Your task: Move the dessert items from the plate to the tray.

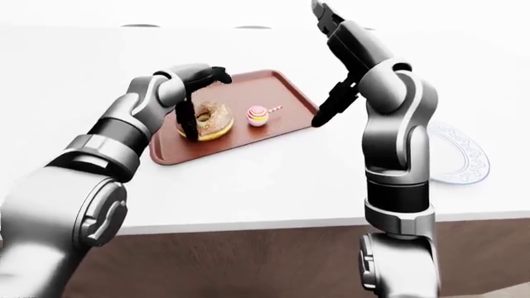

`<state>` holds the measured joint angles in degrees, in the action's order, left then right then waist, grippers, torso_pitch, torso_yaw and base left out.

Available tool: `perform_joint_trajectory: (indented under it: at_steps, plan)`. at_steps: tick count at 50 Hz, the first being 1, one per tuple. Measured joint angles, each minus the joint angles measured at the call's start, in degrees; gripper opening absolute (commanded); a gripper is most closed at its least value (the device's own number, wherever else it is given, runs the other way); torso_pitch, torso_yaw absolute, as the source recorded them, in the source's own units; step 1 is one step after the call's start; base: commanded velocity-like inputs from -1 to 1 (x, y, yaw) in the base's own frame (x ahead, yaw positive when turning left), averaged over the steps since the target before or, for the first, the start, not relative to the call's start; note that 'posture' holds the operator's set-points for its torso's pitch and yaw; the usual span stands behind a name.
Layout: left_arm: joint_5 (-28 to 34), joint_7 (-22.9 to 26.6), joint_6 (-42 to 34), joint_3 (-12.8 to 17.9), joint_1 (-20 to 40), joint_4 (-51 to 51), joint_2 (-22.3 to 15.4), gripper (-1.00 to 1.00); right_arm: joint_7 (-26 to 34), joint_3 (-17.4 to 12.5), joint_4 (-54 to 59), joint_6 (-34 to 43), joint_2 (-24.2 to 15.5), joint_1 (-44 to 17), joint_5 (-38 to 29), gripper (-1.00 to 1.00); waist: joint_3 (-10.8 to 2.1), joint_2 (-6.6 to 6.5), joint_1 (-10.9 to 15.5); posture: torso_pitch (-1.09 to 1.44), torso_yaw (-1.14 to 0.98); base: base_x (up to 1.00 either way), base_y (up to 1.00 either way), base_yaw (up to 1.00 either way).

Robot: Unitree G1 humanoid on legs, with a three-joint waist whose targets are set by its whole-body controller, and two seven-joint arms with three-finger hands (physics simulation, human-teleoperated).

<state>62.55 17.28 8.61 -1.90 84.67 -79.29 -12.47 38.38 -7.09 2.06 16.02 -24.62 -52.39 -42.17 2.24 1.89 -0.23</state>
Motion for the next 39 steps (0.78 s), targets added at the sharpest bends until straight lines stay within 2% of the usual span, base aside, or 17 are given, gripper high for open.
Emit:
perform_joint_trajectory:
  at_steps: [7,11,15,18,22,26,30,34,36,39]
  plan:
    - [0.6,0.1,-0.2,0.2,2.3,1.6,-1.5,1.0,0.1,0.1,-0.4,0.3,-0.1,-0.1,0.1,1.0,-0.24,-0.06,0.1,0.0,0.0,0.0,0.0,0.0]
    - [-0.5,1.7,-0.3,1.7,3.9,2.3,-3.5,1.0,0.1,0.0,-1.3,0.4,0.0,0.0,0.1,1.0,0.0,-0.07,0.0,0.0,0.0,0.0,0.0,0.0]
    - [-6.3,2.3,-0.3,6.0,3.5,7.2,-6.6,1.0,-0.6,-0.5,-1.6,1.1,0.7,1.2,0.4,1.0,0.1,-0.28,-0.1,0.0,0.0,0.0,0.0,0.0]
    - [-12.3,3.2,-1.0,7.6,-0.1,14.3,-9.6,1.0,-0.9,-0.6,-1.4,2.3,0.4,1.6,0.9,1.0,0.04,-0.83,-0.1,0.0,0.0,0.0,0.0,0.0]
    - [-18.6,7.1,-5.6,8.7,-9.4,30.1,-13.6,1.0,-1.2,-1.6,-2.4,3.9,-1.0,1.1,1.1,1.0,0.15,-1.45,-0.2,0.0,0.0,0.0,0.0,0.0]
    - [-23.2,13.7,-15.2,10.9,-20.3,51.3,-16.4,1.0,-3.0,-3.3,-3.3,6.7,-2.4,0.3,1.4,1.0,0.57,-1.48,-0.3,0.0,0.0,0.0,0.0,0.0]
    - [-27.1,17.2,-23.8,14.1,-29.1,68.9,-18.2,1.0,-3.8,-3.9,-5.6,8.5,-4.4,1.8,2.3,1.0,0.58,-1.33,-0.2,0.0,0.0,0.0,0.0,0.0]
    - [-32.8,15.9,-29.3,18.8,-38.6,81.4,-19.5,1.0,-4.4,-6.2,-10.4,10.6,-5.8,6.4,3.4,1.0,0.24,-1.43,0.0,0.0,0.0,0.0,0.0,0.0]
    - [-36.5,13.7,-31.5,22.1,-44.8,86.9,-19.2,1.0,-5.6,-8.9,-14.0,12.2,-6.7,10.7,4.3,1.0,0.16,-1.46,0.3,0.0,0.0,0.0,0.0,0.0]
    - [-42.4,9.6,-34.3,26.6,-52.4,91.5,-19.9,1.0,-9.1,-14.6,-18.5,15.0,-8.3,18.8,5.4,1.0,0.27,-1.13,0.6,0.0,0.0,0.0,0.0,0.0]
